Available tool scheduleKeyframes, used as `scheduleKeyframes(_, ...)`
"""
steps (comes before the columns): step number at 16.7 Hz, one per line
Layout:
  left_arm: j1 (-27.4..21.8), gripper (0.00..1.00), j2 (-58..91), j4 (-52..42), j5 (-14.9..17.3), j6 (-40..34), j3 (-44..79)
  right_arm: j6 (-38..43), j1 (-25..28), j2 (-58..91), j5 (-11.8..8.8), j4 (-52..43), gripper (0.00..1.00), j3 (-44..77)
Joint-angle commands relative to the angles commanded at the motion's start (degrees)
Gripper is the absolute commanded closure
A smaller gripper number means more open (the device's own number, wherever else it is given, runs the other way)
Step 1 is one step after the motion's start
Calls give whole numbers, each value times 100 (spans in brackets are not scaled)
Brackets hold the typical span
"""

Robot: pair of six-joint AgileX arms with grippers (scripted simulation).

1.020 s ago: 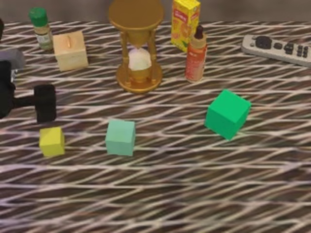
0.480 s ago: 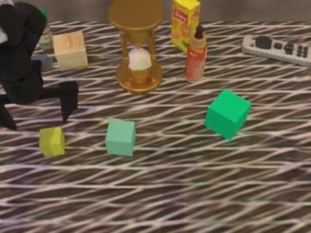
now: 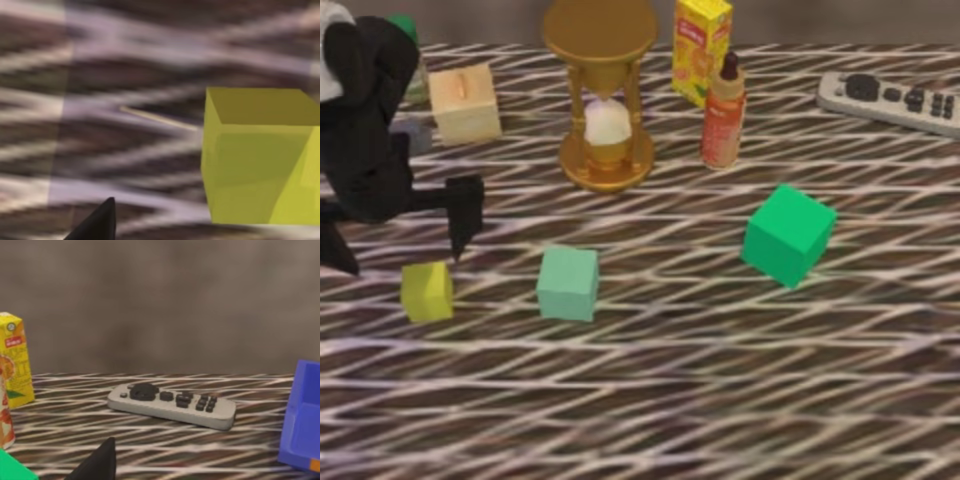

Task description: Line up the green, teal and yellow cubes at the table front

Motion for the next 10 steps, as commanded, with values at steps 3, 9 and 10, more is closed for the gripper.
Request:
scheduleKeyframes(3,-4,0,326,753,2,2,-364,0,0,0,0,0,0,0)
scheduleKeyframes(9,-9,0,757,1613,5,2,-835,0,0,0,0,0,0,0)
scheduleKeyframes(10,-9,0,757,1613,5,2,-835,0,0,0,0,0,0,0)
